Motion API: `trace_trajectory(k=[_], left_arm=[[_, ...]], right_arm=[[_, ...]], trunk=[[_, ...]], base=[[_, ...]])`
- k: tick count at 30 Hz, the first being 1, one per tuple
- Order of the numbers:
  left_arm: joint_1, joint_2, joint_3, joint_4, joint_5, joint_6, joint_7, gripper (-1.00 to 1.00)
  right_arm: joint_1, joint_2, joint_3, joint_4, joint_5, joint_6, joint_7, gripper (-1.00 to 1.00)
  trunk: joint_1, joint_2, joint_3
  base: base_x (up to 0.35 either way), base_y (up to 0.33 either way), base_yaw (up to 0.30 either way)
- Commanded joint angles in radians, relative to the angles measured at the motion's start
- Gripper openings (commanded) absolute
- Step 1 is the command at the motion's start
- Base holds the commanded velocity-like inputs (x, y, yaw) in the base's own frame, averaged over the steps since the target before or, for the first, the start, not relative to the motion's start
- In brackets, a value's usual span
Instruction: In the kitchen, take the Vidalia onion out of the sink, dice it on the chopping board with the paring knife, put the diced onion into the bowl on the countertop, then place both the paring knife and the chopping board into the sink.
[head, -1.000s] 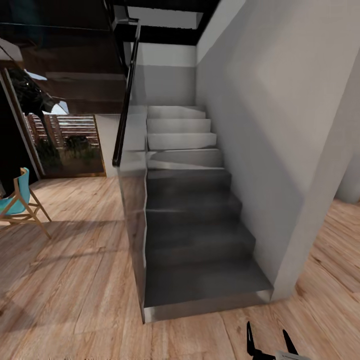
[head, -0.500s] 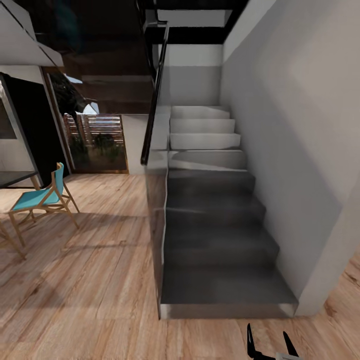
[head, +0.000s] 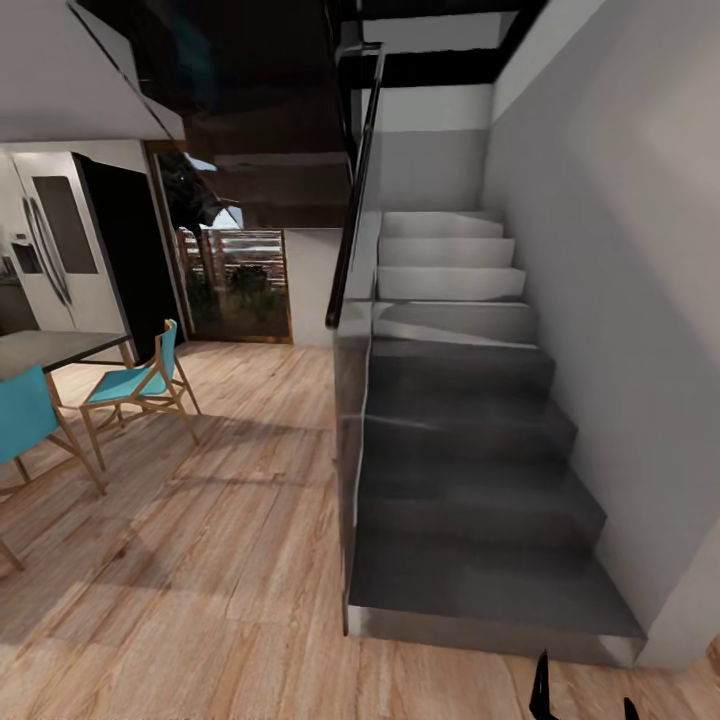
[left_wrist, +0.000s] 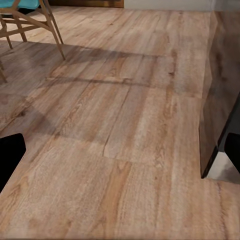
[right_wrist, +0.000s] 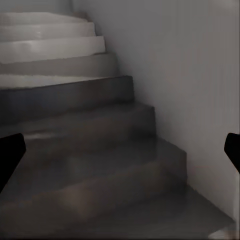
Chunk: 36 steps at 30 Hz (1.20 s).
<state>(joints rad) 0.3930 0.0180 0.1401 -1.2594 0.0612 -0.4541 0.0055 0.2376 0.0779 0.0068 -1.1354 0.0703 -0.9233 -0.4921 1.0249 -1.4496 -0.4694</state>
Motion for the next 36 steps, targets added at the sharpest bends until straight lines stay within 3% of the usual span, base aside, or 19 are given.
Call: trace_trajectory(k=[1, 4, 7, 10, 16, 20, 22, 28, 36], left_arm=[[0.000, 0.001, -0.002, 0.000, 0.006, -0.002, 0.001, 1.00], [0.000, 0.000, -0.002, 0.001, 0.006, -0.002, 0.001, 1.00], [0.000, 0.000, -0.002, 0.001, 0.006, -0.002, 0.001, 1.00], [0.000, 0.000, -0.002, 0.001, 0.006, -0.002, 0.001, 1.00], [0.000, 0.000, -0.001, 0.002, 0.006, -0.002, 0.001, 1.00], [0.000, 0.000, -0.001, 0.002, 0.006, -0.002, 0.001, 1.00], [0.000, 0.000, -0.001, 0.002, 0.006, -0.002, 0.001, 1.00], [0.000, 0.000, -0.001, 0.002, 0.006, -0.002, 0.001, 1.00], [0.000, 0.000, -0.002, 0.002, 0.006, -0.002, 0.001, 1.00]], right_arm=[[0.000, -0.001, 0.001, 0.004, 0.008, 0.000, -0.012, 1.00], [0.000, -0.004, 0.002, 0.019, 0.009, 0.010, -0.013, 1.00], [0.000, -0.005, 0.002, 0.026, 0.010, 0.078, 0.018, 1.00], [0.000, -0.006, -0.002, 0.029, 0.015, 0.143, 0.093, 1.00], [0.000, -0.022, -0.008, 0.029, 0.015, 0.172, 0.174, 1.00], [0.000, -0.060, -0.009, 0.029, 0.009, 0.202, 0.183, 1.00], [0.000, -0.065, -0.008, 0.029, 0.006, 0.212, 0.185, 1.00], [0.000, -0.062, -0.006, 0.026, 0.004, 0.211, 0.182, 1.00], [0.000, -0.060, -0.006, 0.026, 0.003, 0.210, 0.145, 1.00]], trunk=[[0.000, 0.000, -0.001], [0.000, 0.000, -0.001], [0.000, 0.000, -0.001], [0.000, 0.000, -0.001], [0.000, 0.000, -0.001], [0.000, 0.000, -0.001], [0.000, 0.000, -0.001], [0.000, 0.000, -0.001], [0.000, 0.000, -0.001]], base=[[0.000, 0.000, 0.060], [0.000, 0.000, 0.028], [0.000, 0.000, 0.009], [0.000, 0.000, 0.003], [0.000, 0.000, 0.000], [0.000, 0.000, 0.000], [0.000, 0.000, 0.000], [0.000, 0.000, 0.023], [0.000, 0.000, 0.233]])
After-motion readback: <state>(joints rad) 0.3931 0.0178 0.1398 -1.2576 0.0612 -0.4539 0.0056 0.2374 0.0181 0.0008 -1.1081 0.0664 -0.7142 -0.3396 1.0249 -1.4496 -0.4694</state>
